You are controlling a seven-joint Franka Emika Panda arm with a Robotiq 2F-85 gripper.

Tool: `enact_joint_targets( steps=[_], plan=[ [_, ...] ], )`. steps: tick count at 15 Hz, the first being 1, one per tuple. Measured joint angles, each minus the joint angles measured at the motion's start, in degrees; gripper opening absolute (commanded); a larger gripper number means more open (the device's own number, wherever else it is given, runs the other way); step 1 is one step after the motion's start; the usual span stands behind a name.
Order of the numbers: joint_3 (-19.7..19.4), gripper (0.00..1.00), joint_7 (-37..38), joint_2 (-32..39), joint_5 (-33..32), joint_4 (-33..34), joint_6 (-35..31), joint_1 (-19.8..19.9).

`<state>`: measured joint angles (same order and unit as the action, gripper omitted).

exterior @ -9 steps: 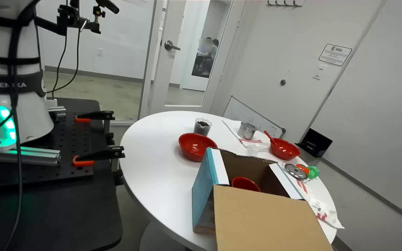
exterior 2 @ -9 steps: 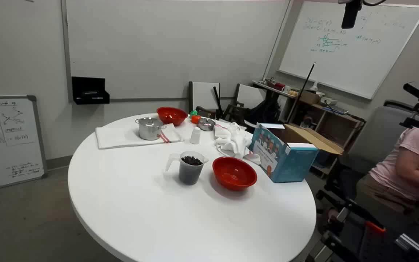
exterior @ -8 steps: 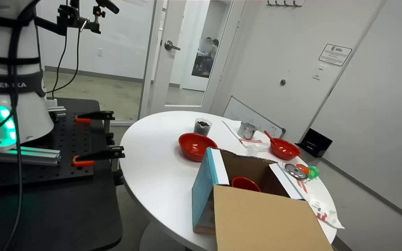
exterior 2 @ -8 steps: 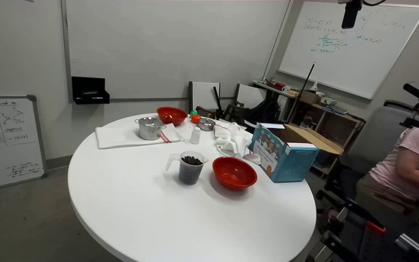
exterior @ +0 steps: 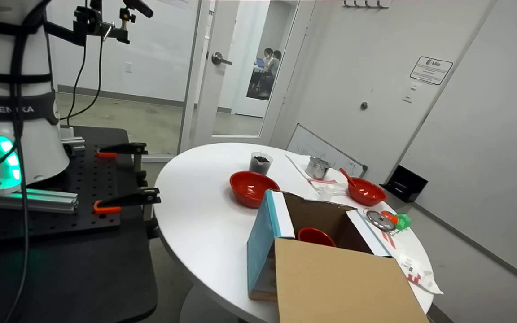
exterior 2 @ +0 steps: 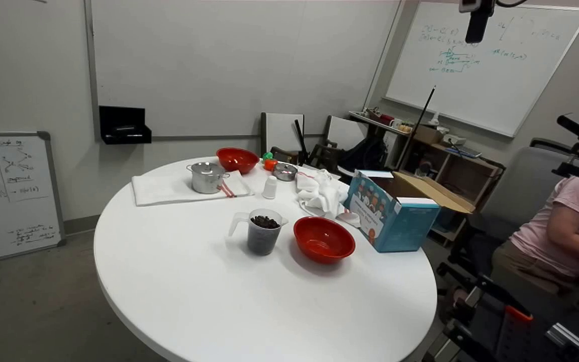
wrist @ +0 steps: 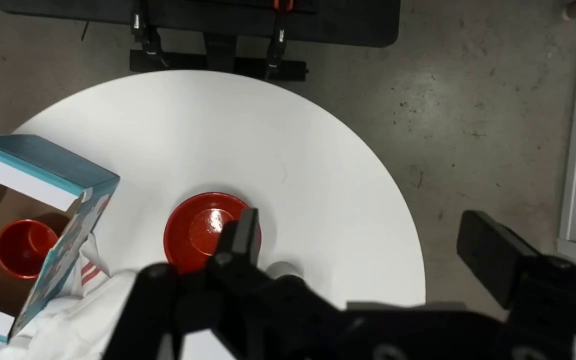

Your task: Pour some contents from the jug into the red bowl

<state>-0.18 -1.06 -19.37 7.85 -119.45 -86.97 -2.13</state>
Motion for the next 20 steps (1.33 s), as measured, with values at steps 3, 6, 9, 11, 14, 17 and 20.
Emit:
enact_joint_targets(
  steps=[3, 6, 9, 11, 14, 17, 20],
  plan=[
    [-0.14, 1.00, -0.04, 0.00, 0.00, 0.02, 0.01, 0.25],
    [0.40, 1.00, 4.76, -1.69, 0.35, -2.02, -4.31, 0.54],
    [2.95, 1.00, 6.76, -4.34, -1.42, -5.32, -11.53, 0.34],
    [5.90, 1.00, 7.72, -6.63, -3.80, -7.87, -14.20, -0.19],
    [8.23, 1.00, 9.20, -9.00, -4.63, -9.88, -15.15, -0.77],
    [7.92, 1.00, 9.20, -9.44, -4.83, -10.32, -15.31, -0.72],
    [7.66, 1.00, 8.21, -8.45, -4.85, -10.25, -16.86, -0.74]
  ],
)
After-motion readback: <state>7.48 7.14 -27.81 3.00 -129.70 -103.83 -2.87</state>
